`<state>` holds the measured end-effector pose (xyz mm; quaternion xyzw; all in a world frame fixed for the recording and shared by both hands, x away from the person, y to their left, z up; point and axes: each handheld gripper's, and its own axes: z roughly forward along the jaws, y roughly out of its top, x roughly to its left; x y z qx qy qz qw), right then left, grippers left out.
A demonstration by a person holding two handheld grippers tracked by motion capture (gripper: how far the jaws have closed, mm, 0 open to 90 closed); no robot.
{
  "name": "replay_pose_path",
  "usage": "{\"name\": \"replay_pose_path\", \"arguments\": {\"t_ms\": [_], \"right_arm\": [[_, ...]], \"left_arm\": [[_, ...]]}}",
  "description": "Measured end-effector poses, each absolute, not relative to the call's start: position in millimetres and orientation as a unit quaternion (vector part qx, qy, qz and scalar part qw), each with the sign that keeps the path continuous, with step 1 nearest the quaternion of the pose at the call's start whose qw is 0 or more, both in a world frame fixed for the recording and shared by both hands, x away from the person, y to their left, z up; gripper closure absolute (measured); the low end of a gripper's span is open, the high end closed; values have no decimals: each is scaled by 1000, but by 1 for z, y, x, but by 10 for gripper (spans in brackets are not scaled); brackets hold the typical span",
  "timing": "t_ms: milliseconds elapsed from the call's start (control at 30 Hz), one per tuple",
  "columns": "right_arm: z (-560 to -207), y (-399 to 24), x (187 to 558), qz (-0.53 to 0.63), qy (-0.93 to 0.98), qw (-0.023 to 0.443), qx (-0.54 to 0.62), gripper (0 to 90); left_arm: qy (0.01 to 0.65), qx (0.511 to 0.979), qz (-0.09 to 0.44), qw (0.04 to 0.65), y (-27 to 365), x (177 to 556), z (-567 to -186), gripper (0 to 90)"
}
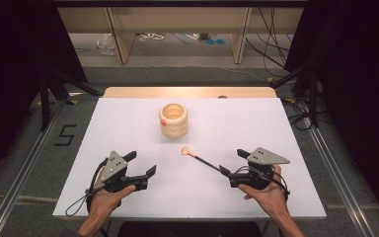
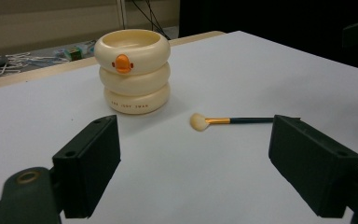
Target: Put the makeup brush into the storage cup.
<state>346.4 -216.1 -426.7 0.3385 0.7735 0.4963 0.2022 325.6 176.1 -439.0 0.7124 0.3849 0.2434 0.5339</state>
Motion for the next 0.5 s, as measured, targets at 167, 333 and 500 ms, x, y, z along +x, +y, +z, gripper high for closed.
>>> {"name": "replay_pose_path", "arguments": {"t_ms": [167,333,500], "right_arm": [[-416,-206,363,474,792,205,326,168],[-410,-197,378,453,807,195,324,178],[-410,-190,386,439,819,187,319,193]], "left_arm": [[380,716,247,531,176,325,-438,162],[382,714,245,532,177,326,-438,162],[382,714,242,534,175,326,-438,162]]}}
